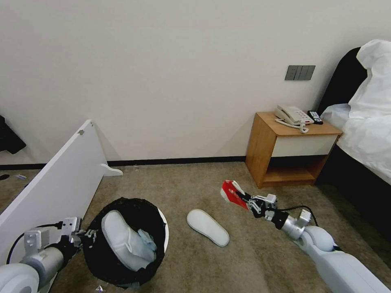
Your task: Pick up the trash bin, then pick up the garbage from the floor and place it into the trash bin.
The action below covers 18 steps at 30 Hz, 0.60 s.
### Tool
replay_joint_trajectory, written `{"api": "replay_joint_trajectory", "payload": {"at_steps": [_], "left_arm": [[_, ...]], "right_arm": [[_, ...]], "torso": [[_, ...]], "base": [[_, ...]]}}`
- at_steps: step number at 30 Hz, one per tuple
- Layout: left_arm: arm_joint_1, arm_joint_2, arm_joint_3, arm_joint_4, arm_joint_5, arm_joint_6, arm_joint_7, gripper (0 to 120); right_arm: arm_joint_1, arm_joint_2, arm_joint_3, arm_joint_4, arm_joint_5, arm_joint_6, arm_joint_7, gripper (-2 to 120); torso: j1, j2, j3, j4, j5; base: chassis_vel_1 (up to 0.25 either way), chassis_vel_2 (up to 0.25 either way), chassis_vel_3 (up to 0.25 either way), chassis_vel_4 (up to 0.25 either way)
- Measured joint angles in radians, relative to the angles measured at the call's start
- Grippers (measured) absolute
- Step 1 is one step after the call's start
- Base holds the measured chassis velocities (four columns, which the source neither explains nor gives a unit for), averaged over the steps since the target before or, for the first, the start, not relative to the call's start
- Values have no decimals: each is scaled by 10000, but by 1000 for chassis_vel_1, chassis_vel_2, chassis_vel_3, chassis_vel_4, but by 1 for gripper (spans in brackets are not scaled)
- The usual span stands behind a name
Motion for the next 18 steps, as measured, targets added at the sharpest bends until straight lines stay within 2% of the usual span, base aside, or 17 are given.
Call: {"api": "replay_joint_trajectory", "payload": {"at_steps": [4, 8, 13, 18], "left_arm": [[-102, 9, 152, -149, -22, 34, -82, 2], [66, 23, 128, -163, -29, 35, -53, 2], [363, 4, 181, -98, 91, -16, 73, 2], [164, 40, 366, -163, 91, -28, 42, 2]], "right_arm": [[-77, -102, 635, 839, 233, -225, 666, 0], [78, -70, 617, 1194, 428, -284, 751, 0], [705, 152, -174, 1652, 998, -361, 564, 0], [1296, 218, -926, 1750, 1586, -568, -48, 0]], "torso": [[0, 1, 0, -6, -5], [1, 1, 1, -1, -4], [0, 1, 1, 4, -4], [0, 0, 1, -1, -6]], "base": [[0, 0, 0, 0], [0, 0, 0, 0], [0, 0, 0, 0], [0, 0, 0, 0]]}}
